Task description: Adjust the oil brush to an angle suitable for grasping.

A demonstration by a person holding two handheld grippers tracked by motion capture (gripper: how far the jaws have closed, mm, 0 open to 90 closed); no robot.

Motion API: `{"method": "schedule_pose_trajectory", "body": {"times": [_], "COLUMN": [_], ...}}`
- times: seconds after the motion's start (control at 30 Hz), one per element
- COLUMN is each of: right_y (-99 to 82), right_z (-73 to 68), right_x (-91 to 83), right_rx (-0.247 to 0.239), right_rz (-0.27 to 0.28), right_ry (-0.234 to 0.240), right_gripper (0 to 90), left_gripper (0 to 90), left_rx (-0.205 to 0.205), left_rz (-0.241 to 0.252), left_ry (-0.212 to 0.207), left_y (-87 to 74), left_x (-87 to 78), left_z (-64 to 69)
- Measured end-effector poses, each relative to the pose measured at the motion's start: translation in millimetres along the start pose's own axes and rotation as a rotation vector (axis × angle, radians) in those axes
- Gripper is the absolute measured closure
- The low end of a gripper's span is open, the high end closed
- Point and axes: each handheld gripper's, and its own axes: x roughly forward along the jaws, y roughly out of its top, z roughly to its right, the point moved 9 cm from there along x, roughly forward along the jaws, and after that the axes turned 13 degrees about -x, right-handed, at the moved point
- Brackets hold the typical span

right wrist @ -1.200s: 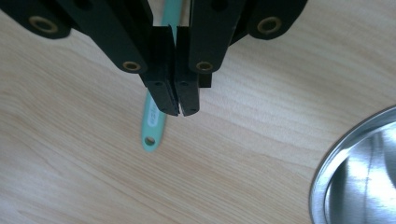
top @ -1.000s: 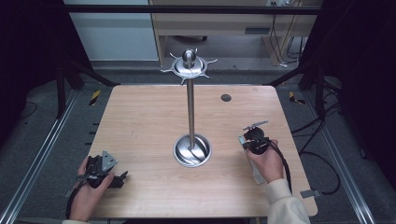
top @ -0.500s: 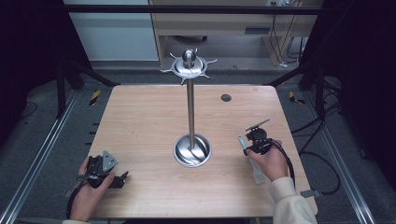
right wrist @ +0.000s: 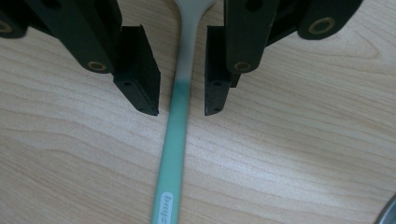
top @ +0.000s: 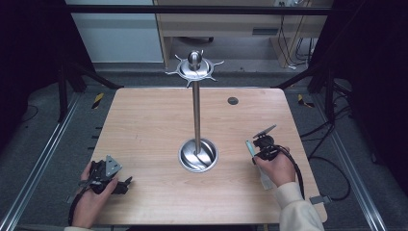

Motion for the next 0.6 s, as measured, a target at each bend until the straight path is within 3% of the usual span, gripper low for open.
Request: {"method": "schedule_pose_trajectory", "body": {"times": [0.6], "right_y": [-4.1], "right_z": [-1.3], "right_x": [5.8], "right_rx": [0.012], "right_rz": [-0.047], "right_ry": [0.014], "right_gripper": [76.0], "left_gripper": [3.1], "left_rx": [0.002], "left_rz": [-0.001], "left_ry": [0.0], "left_y": [-0.1], "left_x": [-0.3], "left_z": [0.1]}}
